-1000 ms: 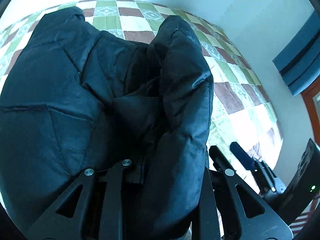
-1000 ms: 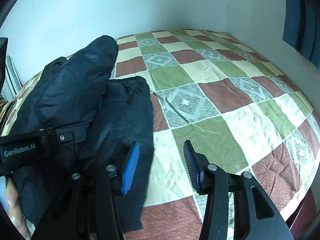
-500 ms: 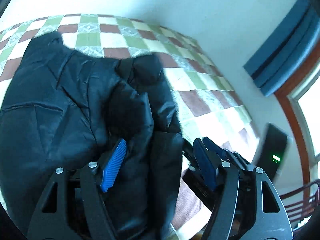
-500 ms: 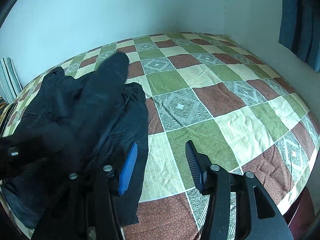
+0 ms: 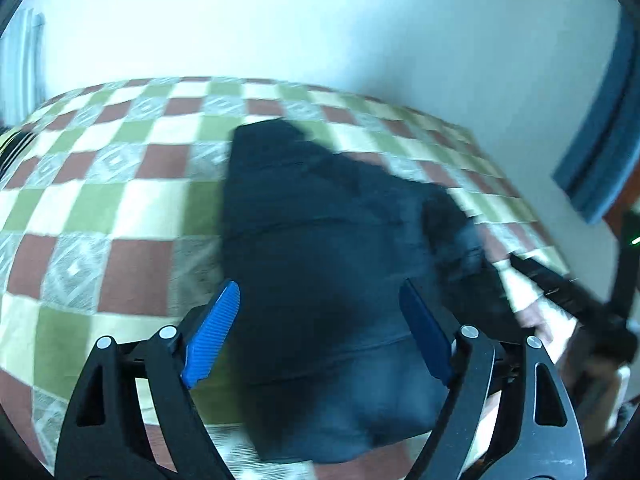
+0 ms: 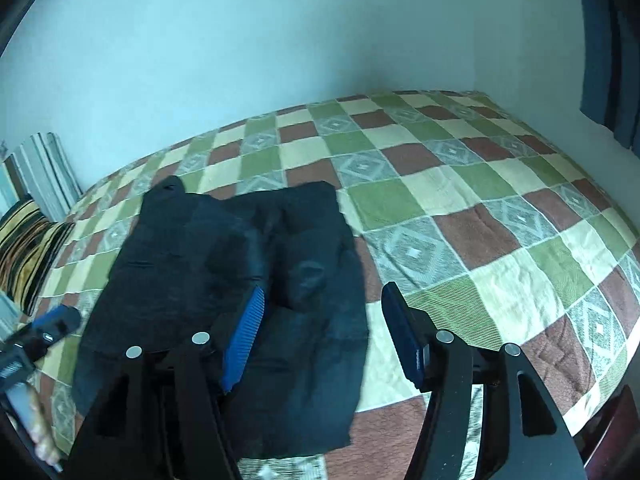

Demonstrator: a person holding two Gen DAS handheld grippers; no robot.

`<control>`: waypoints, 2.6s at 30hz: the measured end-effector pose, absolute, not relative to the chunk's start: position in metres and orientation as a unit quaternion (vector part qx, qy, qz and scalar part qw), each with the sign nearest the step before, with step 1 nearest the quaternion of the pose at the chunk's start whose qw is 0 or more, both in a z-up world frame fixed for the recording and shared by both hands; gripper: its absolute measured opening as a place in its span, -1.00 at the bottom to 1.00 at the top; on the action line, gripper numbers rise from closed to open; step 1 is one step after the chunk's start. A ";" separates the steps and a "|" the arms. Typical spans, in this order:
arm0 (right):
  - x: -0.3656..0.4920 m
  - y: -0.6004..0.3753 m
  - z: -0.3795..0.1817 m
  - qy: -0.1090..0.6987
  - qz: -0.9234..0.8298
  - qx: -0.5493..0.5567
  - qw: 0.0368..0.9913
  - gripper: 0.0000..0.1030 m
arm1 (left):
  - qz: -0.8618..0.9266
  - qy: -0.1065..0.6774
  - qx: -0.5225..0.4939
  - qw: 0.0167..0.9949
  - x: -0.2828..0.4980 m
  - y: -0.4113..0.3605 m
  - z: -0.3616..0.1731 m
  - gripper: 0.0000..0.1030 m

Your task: Fold large clothes

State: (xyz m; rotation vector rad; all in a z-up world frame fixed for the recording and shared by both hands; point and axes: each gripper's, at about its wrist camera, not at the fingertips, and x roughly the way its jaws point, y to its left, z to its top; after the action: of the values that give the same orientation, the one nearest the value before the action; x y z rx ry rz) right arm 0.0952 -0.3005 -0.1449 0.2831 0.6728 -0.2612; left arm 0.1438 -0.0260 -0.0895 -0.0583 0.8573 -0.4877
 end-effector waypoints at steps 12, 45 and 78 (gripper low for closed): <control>0.131 -0.265 -0.179 0.399 -0.093 0.136 0.902 0.26 | -0.243 0.435 -0.068 0.864 0.155 -0.003 -0.131 0.69; 0.158 -0.293 -0.242 0.445 -0.128 0.088 0.882 -0.74 | -0.251 0.462 0.024 0.850 0.172 -0.082 -0.161 0.80; 0.112 -0.281 -0.242 0.448 -0.106 0.073 0.885 -0.59 | -0.246 0.492 -0.011 0.835 0.152 -0.058 -0.190 0.77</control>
State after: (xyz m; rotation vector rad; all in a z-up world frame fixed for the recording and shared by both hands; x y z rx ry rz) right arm 0.1121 -0.2809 -0.2418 0.1512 0.9325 -0.2214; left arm 0.1521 -0.0577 -0.1899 -0.0226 1.0417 -0.5211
